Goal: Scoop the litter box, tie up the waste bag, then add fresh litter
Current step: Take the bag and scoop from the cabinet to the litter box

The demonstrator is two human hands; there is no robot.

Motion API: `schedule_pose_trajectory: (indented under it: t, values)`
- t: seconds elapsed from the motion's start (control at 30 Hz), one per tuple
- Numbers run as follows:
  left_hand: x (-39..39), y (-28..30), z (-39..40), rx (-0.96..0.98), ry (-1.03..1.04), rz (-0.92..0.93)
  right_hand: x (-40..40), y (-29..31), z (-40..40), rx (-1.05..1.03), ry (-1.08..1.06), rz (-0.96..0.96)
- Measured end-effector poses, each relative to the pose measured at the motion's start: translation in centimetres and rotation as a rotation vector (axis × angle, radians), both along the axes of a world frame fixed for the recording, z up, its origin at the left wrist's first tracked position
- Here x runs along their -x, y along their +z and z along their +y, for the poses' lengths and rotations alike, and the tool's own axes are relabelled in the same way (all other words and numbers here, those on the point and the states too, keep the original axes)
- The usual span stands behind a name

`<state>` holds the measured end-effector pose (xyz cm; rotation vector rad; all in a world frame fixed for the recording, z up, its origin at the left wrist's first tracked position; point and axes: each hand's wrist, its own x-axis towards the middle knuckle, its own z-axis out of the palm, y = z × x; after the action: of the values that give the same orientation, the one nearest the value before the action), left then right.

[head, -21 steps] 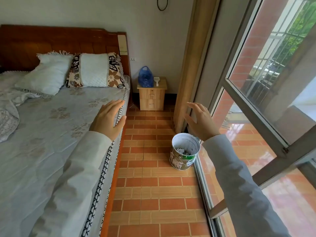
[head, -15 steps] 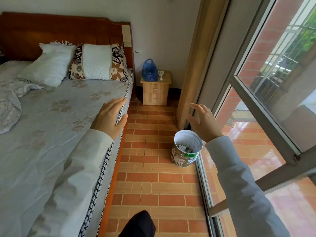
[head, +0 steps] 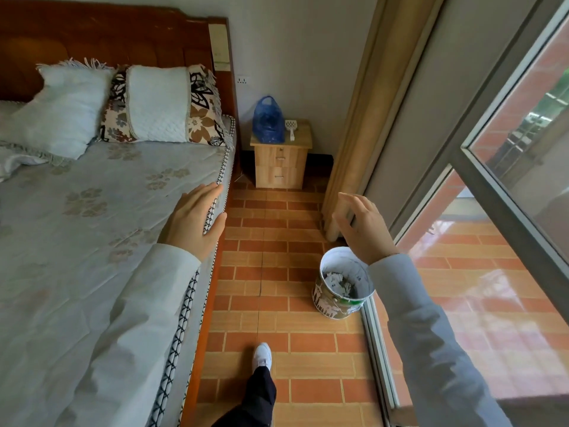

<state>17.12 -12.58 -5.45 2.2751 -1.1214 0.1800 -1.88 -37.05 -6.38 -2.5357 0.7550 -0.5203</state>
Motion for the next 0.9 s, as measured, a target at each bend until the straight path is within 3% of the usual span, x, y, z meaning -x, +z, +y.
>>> schedule_pose_trajectory:
  t: [0.23,0.57,0.9]
  values:
    - [-11.2,1.2,-7.8,0.022,-0.014,-0.005,-11.8,1.2,-6.6,-0.022,-0.026,-0.035]
    - [-23.5,0.1,-19.1,-0.024,-0.085,0.025,-22.6,-0.5,-17.0,-0.063,-0.071,-0.017]
    - [-36.7,-1.2,-35.5,-0.057,-0.05,0.044,-37.0,-2.0,-33.8,-0.083,-0.014,0.013]
